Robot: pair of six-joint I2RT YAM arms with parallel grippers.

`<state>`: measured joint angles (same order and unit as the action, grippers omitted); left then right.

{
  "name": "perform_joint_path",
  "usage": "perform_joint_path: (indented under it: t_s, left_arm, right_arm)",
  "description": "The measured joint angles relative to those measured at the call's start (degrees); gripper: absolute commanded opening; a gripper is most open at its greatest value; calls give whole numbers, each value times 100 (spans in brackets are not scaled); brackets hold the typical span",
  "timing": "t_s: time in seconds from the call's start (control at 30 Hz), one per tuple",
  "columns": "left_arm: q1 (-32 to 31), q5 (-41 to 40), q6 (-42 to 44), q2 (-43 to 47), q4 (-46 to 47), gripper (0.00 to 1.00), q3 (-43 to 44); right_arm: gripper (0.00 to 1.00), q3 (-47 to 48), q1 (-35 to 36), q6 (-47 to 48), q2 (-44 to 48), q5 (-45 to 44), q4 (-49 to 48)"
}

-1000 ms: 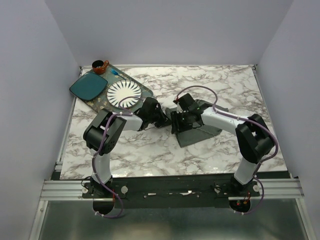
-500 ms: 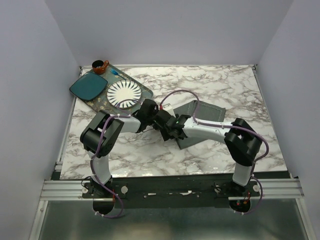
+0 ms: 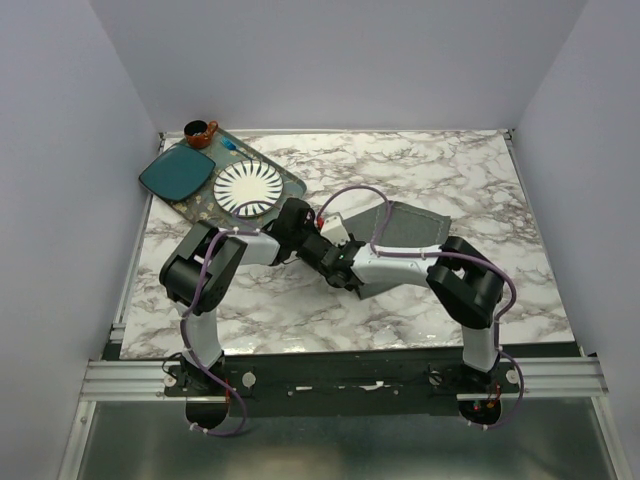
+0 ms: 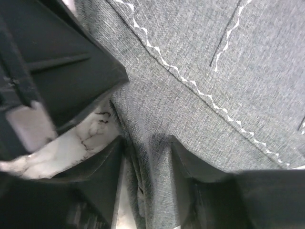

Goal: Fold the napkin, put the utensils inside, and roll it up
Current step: Roll the napkin with the utensil

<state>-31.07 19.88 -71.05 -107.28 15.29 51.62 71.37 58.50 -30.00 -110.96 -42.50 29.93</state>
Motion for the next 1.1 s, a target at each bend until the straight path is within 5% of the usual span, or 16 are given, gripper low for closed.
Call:
perform_joint_path:
  t_s: [0.33, 0.5, 0.73, 1.1]
  left_arm:
    - [70, 33, -20, 0, -2, 0, -2]
    - [92, 42, 116, 0, -9, 21, 7]
    - [129, 76, 660, 2, -177, 45, 214]
    - [306, 76, 1563, 802, -494, 49, 428]
  right_arm:
    - [7, -149, 52, 210, -190, -400, -433]
    - [1, -426, -31, 297, 42, -223, -758]
    - [1, -990, -828, 588, 713, 1565, -1440]
    - [1, -1604, -2367, 793, 1078, 5104, -2365]
